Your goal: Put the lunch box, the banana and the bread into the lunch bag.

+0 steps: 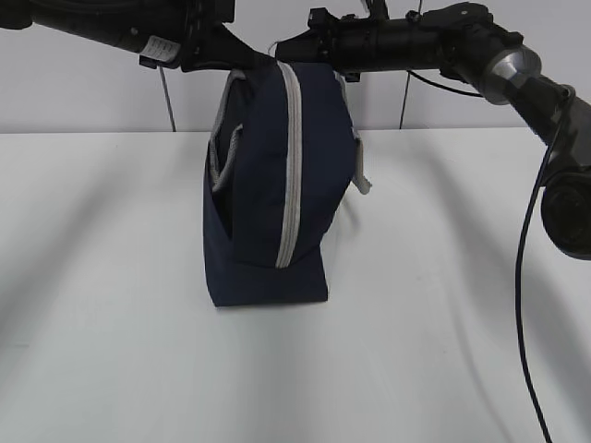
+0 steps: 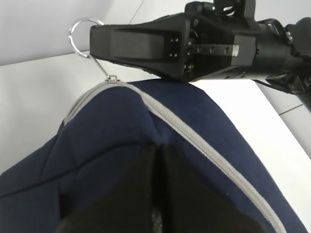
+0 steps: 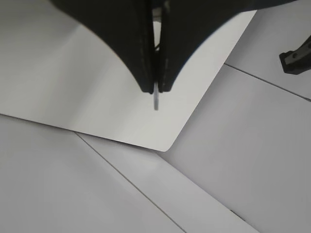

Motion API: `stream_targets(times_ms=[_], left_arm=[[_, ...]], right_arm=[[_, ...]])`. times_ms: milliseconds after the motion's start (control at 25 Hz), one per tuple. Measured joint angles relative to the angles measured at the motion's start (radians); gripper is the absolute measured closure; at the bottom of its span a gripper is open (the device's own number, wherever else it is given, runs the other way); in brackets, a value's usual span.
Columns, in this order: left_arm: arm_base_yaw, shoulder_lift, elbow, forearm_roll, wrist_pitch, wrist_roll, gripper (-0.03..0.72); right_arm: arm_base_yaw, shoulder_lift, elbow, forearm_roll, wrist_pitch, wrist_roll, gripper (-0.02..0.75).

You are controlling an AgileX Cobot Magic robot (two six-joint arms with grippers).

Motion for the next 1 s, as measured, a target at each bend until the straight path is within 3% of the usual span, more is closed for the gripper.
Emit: stream_targets(times_ms=[640, 1000], left_arm=[[0.003, -0.003, 0.0, 0.015, 0.04, 0.055, 0.683], [0.003, -0.003, 0.0, 0.032, 0.043, 0.116, 0.683]], right_arm=[[-0.006, 0.01, -0.002, 0.0, -0.019, 0.005, 0.754], [-0.016, 0.106, -0.006, 0.078, -0.03, -0.006, 0.754]])
